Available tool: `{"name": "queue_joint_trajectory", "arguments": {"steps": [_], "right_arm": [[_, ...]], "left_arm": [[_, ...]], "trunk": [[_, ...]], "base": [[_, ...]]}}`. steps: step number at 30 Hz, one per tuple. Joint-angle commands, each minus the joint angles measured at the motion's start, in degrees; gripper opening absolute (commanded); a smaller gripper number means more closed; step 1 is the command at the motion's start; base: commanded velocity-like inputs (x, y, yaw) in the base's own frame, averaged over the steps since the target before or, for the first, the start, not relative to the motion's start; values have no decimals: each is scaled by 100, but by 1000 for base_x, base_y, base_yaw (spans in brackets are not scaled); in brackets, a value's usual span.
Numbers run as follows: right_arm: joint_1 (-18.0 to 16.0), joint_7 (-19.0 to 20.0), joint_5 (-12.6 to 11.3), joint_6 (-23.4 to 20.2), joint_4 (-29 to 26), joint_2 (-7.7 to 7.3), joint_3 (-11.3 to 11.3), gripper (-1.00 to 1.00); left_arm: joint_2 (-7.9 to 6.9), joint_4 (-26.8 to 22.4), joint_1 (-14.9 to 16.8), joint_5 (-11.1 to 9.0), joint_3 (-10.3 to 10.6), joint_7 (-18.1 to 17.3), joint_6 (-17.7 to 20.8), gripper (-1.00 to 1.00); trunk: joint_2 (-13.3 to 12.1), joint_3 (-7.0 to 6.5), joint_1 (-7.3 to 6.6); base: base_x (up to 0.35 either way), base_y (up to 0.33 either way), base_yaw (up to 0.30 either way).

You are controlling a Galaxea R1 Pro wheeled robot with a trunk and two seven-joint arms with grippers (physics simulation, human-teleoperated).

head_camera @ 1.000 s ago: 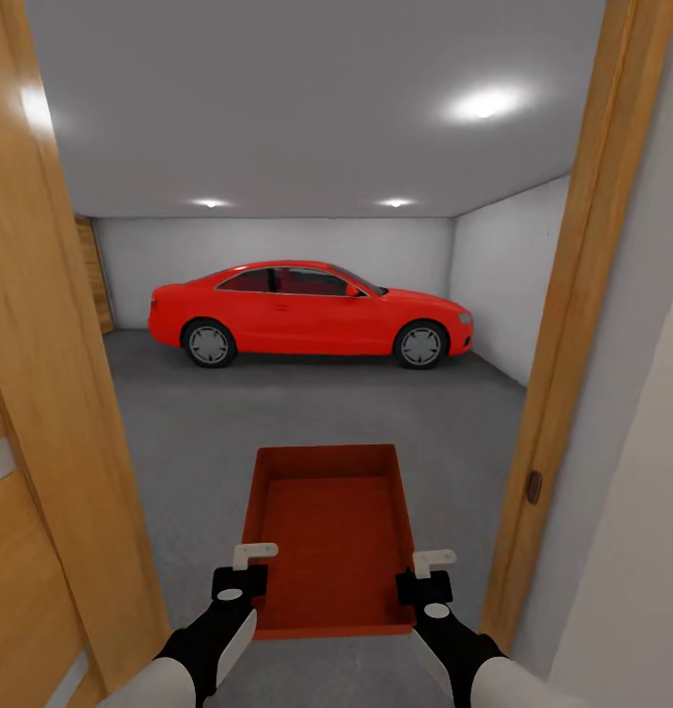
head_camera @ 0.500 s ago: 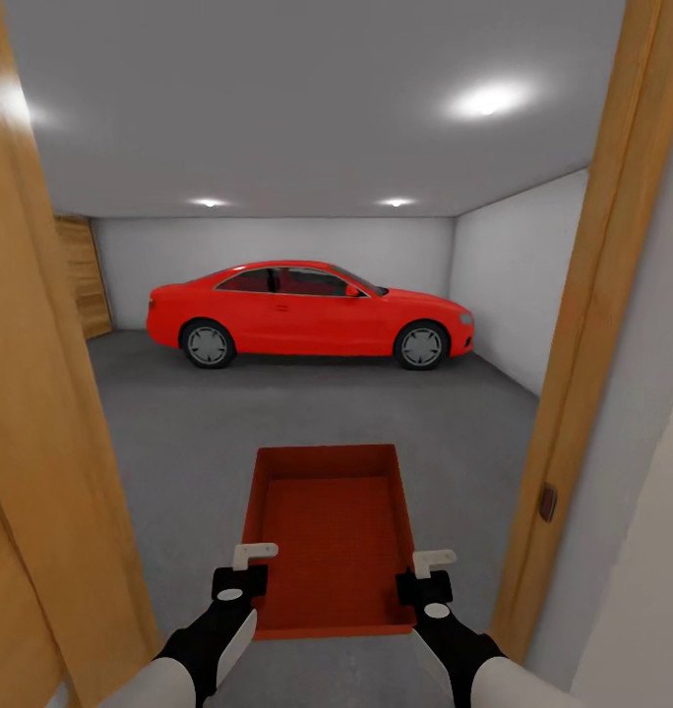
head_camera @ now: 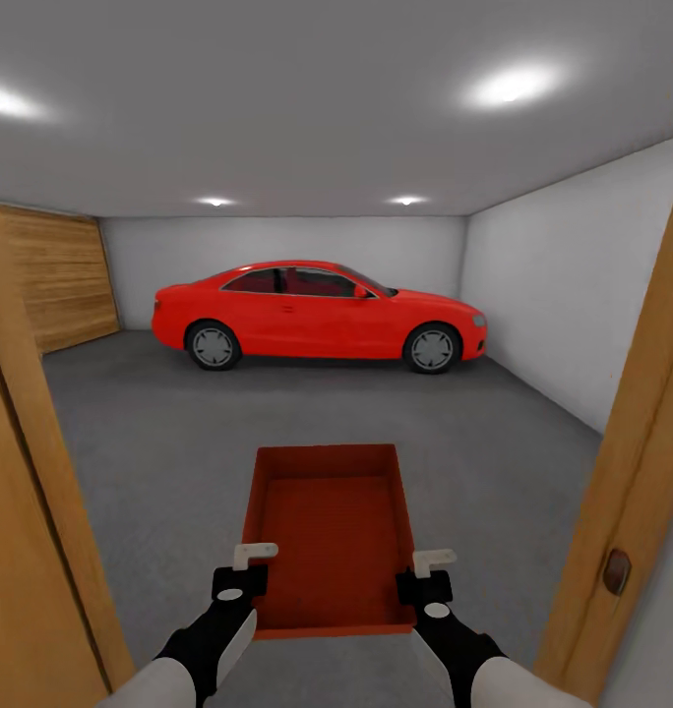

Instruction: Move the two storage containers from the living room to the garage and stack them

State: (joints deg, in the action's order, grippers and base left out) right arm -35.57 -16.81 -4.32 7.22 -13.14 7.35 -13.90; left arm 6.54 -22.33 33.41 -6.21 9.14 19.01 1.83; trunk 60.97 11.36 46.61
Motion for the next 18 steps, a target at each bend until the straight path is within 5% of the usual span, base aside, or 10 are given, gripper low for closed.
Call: {"name": "queue_joint_trajectory", "arguments": {"steps": [1, 18], "right_arm": [[-2, 33, -96, 8, 8, -4, 30, -100], [-2, 34, -95, 8, 7, -6, 29, -100]], "left_arm": [[-57, -26, 7, 68, -52, 63, -377, -100], [-57, -26, 7, 68, -52, 59, -377, -100]], "trunk": [[5, 8, 4], [5, 8, 4]], "base": [[322, 0, 84], [322, 0, 9]]}}
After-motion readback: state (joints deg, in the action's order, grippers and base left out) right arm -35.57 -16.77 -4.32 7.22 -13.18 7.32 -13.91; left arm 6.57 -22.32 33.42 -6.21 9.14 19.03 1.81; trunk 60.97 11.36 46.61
